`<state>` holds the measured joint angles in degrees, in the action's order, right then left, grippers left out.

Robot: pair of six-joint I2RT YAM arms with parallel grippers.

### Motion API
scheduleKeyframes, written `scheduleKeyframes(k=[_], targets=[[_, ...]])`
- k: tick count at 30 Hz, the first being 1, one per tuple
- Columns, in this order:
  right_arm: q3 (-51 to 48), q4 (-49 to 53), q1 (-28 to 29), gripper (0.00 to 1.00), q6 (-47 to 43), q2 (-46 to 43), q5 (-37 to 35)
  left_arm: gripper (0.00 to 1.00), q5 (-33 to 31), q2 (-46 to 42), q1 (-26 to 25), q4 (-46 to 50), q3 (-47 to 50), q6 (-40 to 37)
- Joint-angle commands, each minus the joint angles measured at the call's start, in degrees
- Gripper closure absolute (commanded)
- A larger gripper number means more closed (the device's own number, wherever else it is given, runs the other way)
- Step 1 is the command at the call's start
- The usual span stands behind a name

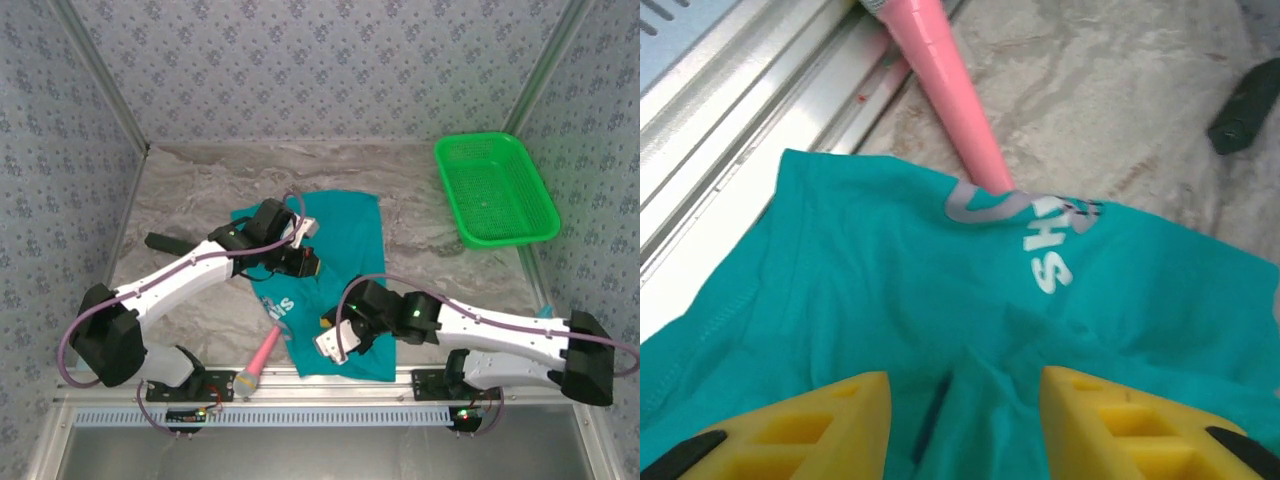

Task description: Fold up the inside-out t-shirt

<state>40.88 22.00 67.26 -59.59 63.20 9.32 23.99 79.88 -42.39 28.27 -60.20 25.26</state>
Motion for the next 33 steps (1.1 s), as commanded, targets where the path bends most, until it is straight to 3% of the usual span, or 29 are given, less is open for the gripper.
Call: scheduleKeyframes(k=[1, 7, 11, 13, 16, 18, 19, 22, 24, 30, 33], targets=[[2.3, -0.1, -1.2, 0.55, -0.8, 2.6, -4.7, 1.0, 0.5, -2.3, -0.2, -0.2, 1.1, 0.7], [-2.5, -7.0, -3.1, 0.59, 1.1, 1.6, -5.9, 1.0, -1.4, -5.5, -0.1, -1.0, 2.5, 1.2], [-3.8, -9.7, -2.5, 0.81, 0.6, 1.9, -7.7, 1.0, -1.1, -5.5, -0.1, -0.6, 2.0, 1.6], [-4.0, -8.7, -2.3, 0.79, -0.7, 2.3, -9.1, 1.0, -1.3, -5.8, -0.1, -1.3, 2.3, 1.7], [-4.1, -8.5, -2.8, 0.65, 0.4, 2.5, -8.2, 1.0, -1.5, -5.9, 0.1, -1.4, 2.4, 2.0], [-4.6, -10.0, -2.4, 0.66, 1.0, 3.1, -9.5, 1.0, -1.2, -5.9, 0.2, -1.0, 2.2, 2.3], [-4.8, -11.1, -2.2, 0.71, 1.0, 3.3, -10.7, 1.0, -1.2, -6.0, 0.2, -1.3, 2.3, 2.6], [-4.9, -12.6, -2.3, 1.0, 1.9, 3.0, -12.4, 1.0, -1.4, -6.4, 0.2, -2.4, 2.8, 3.0], [-4.1, -11.7, -3.3, 1.0, 3.3, 1.1, -9.8, 1.0, -1.6, -6.3, 0.5, -1.9, 2.2, 3.0], [-5.8, -12.1, -8.9, 1.0, 5.1, -10.0, 7.8, 1.0, -2.9, -5.9, 2.1, -3.0, 2.2, 3.0], [-5.6, -11.9, -9.4, 1.0, 6.6, -13.0, 10.5, 1.0, -2.9, -5.4, 3.2, -2.8, 1.8, 2.8]])
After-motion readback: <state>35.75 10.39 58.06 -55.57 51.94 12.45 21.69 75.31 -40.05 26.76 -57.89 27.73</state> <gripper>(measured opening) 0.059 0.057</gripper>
